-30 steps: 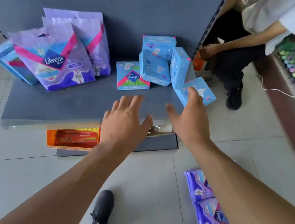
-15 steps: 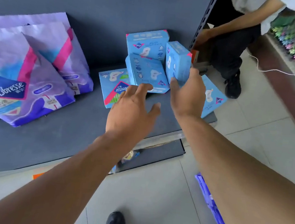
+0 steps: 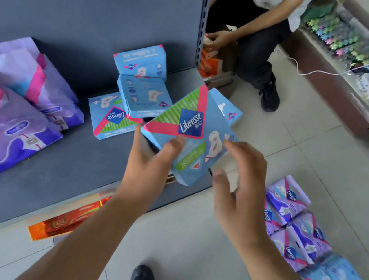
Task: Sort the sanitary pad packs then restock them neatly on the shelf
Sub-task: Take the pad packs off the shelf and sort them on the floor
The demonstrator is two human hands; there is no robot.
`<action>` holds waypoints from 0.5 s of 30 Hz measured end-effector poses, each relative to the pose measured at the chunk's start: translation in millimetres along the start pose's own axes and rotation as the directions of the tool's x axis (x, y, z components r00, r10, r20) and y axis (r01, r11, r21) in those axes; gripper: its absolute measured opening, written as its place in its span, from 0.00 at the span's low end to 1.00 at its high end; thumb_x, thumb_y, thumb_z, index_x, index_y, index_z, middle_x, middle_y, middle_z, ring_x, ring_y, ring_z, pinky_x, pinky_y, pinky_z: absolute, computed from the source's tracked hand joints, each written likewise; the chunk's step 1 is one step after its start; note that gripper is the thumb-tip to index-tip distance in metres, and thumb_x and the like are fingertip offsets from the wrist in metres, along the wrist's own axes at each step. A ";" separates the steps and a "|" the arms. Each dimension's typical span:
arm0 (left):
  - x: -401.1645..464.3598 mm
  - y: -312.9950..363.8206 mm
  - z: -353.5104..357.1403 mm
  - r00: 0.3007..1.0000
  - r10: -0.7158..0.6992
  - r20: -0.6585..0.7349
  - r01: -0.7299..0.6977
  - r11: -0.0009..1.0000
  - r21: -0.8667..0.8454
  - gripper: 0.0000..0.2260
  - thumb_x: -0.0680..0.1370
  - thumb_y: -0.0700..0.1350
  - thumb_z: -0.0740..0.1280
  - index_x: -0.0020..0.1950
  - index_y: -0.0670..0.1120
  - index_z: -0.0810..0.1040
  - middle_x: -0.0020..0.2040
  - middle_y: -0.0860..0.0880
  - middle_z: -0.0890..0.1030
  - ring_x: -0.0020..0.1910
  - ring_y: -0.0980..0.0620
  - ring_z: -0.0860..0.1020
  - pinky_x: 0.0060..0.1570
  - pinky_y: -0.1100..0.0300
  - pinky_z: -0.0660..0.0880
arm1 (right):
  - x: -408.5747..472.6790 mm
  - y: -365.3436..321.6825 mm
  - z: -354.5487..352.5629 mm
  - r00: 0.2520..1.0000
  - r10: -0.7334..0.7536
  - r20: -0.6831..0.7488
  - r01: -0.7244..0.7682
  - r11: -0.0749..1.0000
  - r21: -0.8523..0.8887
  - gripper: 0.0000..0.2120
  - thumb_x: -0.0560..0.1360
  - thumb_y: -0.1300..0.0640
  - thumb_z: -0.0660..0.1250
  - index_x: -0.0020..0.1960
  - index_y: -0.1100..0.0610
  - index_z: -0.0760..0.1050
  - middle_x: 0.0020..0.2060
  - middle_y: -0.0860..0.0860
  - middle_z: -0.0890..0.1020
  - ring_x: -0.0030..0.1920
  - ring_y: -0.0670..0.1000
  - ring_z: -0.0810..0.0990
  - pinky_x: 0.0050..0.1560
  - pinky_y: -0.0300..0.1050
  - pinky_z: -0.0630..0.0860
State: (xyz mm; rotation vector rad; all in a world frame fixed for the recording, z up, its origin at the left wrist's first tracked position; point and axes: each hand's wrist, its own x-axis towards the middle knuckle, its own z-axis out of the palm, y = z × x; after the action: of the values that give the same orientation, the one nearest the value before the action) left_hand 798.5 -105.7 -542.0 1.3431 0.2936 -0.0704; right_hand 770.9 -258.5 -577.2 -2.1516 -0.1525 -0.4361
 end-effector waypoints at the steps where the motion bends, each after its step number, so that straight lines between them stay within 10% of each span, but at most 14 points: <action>1: -5.0 -1.4 9.9 0.999 -0.033 0.033 0.033 0.999 0.009 0.18 0.75 0.38 0.71 0.63 0.42 0.70 0.53 0.47 0.84 0.52 0.48 0.83 0.46 0.54 0.82 | 0.1 8.3 -17.9 0.992 0.123 -0.024 -0.122 0.992 0.040 0.22 0.74 0.52 0.62 0.67 0.56 0.71 0.62 0.48 0.73 0.63 0.49 0.71 0.62 0.41 0.69; 5: -25.7 -15.8 63.9 0.983 -0.104 0.153 0.099 0.994 0.042 0.16 0.72 0.44 0.72 0.58 0.43 0.75 0.50 0.47 0.85 0.48 0.47 0.84 0.41 0.55 0.80 | -4.7 40.5 -86.3 0.805 0.563 0.184 -0.585 0.706 0.400 0.19 0.70 0.47 0.64 0.61 0.41 0.70 0.55 0.41 0.78 0.55 0.40 0.78 0.48 0.36 0.74; 10: -55.9 -43.7 159.6 0.920 -0.236 0.313 0.186 0.966 0.182 0.13 0.74 0.49 0.71 0.56 0.47 0.79 0.52 0.46 0.85 0.50 0.44 0.83 0.51 0.47 0.80 | -32.8 77.7 -172.6 0.719 0.664 0.208 -0.658 0.551 0.513 0.13 0.75 0.56 0.67 0.59 0.56 0.75 0.48 0.53 0.85 0.46 0.49 0.85 0.42 0.42 0.79; 15: -85.9 -82.8 254.5 0.926 -0.298 0.233 0.233 0.934 0.270 0.07 0.78 0.42 0.67 0.53 0.50 0.72 0.40 0.53 0.84 0.41 0.49 0.84 0.49 0.47 0.79 | -73.4 112.7 -256.2 0.627 0.779 -0.007 -0.626 0.509 0.592 0.06 0.79 0.59 0.66 0.53 0.49 0.73 0.46 0.54 0.83 0.40 0.45 0.83 0.37 0.37 0.78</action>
State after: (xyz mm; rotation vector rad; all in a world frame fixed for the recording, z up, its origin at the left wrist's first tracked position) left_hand 741.0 -380.7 -549.4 1.5040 0.2396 -0.5307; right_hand 668.4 -528.1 -555.5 -1.3782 0.7022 -0.1515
